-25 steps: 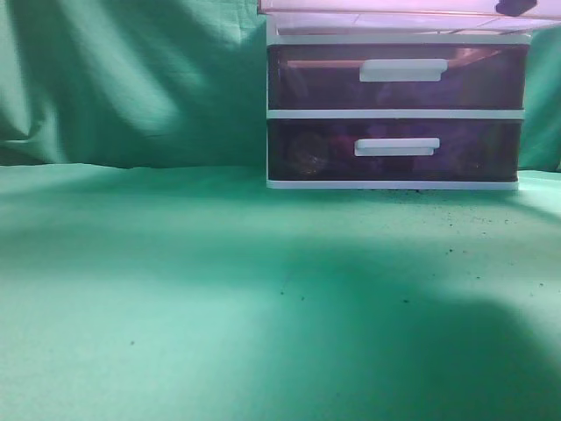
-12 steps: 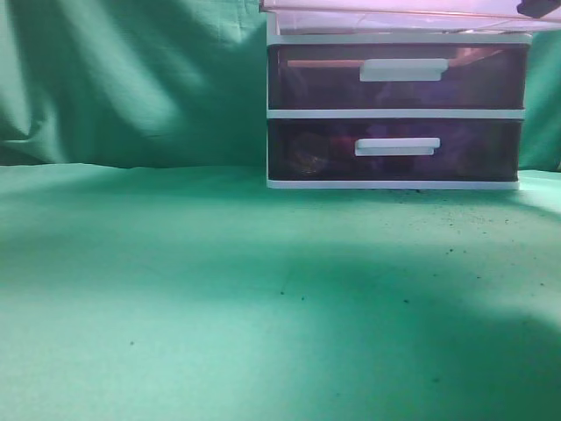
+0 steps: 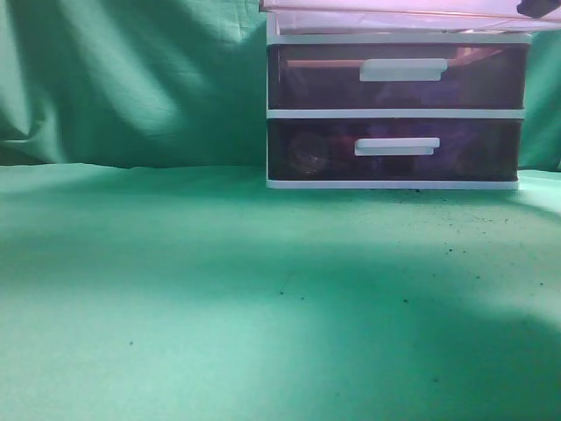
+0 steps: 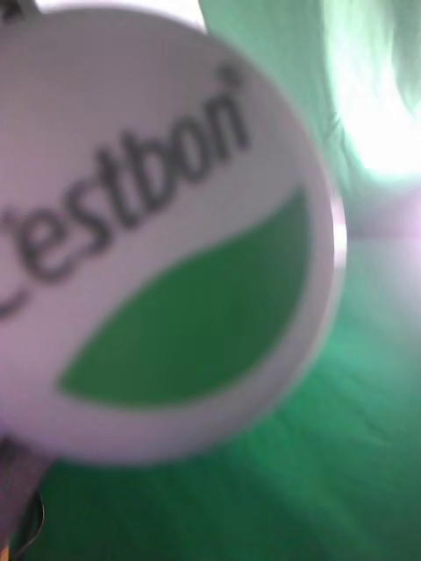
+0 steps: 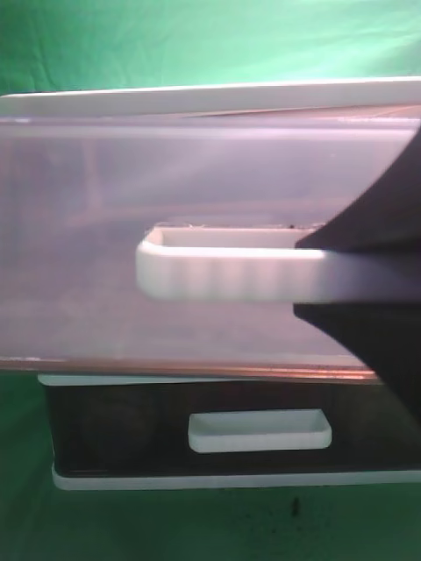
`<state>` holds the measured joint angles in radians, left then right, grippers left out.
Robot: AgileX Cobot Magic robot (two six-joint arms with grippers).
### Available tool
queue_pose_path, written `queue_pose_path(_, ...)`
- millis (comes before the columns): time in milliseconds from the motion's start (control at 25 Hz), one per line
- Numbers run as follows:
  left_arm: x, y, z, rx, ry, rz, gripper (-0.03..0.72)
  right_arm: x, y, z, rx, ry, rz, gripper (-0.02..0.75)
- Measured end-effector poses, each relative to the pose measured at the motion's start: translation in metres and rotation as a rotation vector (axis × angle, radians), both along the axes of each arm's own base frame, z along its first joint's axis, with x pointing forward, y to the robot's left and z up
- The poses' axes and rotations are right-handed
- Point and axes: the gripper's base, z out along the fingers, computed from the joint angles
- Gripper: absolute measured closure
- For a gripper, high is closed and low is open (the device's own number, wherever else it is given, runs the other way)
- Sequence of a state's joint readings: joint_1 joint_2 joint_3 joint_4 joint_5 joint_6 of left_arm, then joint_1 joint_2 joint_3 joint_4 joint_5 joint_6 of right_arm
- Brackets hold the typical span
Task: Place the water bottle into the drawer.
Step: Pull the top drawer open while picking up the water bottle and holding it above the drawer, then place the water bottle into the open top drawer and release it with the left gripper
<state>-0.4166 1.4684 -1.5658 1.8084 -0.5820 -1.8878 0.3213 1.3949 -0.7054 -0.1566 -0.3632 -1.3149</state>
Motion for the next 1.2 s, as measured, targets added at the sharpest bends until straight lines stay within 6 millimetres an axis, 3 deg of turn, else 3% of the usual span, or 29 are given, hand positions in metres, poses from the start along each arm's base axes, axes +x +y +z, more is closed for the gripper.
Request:
queue_pose_path(240,0.068,-0.034,-0.055,0.048,0.119,0.031,0.397,-0.001,0.000,0.000,-0.002,0.004,-0.001,0.665)
queue_pose_path(440,0.098,-0.043,-0.095,0.117,0.149,0.080,0.397,-0.001,0.000,0.001,-0.002,0.003,-0.001,0.665)
queue_pose_path(560,0.105,-0.046,-0.108,0.132,0.168,0.088,0.397,-0.001,-0.001,0.000,-0.004,0.008,-0.002,0.665)
queue_pose_path(1080,0.109,-0.047,-0.127,0.157,0.209,0.100,0.397,-0.002,-0.001,-0.003,-0.023,0.028,0.000,0.665)
queue_pose_path(1200,0.109,-0.046,-0.127,0.157,0.210,0.100,0.247,-0.002,-0.001,-0.003,-0.023,0.028,0.000,0.665)
